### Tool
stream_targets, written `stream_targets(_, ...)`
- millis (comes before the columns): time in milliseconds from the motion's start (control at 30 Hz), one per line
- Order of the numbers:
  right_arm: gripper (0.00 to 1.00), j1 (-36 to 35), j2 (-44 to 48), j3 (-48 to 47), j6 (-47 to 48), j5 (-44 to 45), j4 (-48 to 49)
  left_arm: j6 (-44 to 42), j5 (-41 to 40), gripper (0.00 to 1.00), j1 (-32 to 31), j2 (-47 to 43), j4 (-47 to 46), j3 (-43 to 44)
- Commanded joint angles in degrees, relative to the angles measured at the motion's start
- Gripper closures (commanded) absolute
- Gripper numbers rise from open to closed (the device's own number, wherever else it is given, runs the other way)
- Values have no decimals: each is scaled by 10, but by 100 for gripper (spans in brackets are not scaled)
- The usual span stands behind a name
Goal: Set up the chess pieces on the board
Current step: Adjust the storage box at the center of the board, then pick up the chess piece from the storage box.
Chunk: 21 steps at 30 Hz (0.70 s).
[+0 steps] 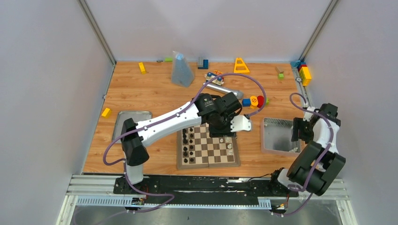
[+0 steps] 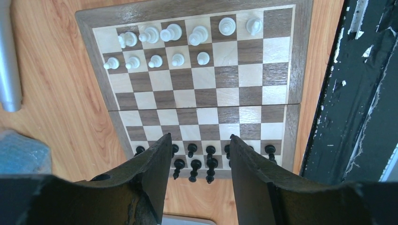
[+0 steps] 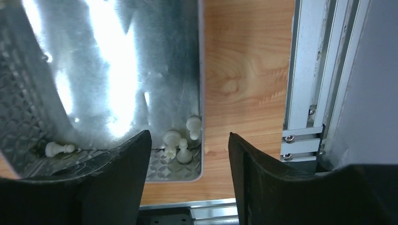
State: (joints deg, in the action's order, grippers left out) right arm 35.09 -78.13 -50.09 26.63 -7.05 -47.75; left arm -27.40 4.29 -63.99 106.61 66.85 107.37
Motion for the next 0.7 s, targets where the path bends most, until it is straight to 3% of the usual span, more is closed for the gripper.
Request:
stream_targets(0,34,-13,82,-43,27,-86,-39,-11,-4,43,10,-36,-19,-13)
stream_targets(167,34,-61,102,-67,76,-171,-39,-12,-3,43,31,-59,-34,-43)
stream_targets(367,36,-138,47,-39,167,-250,16,-51,28,43,53,-97,-59,-88)
stream_targets(667,41,-179,-96,-29,273,-244,108,-129,42,42,55,-153,-91,-146)
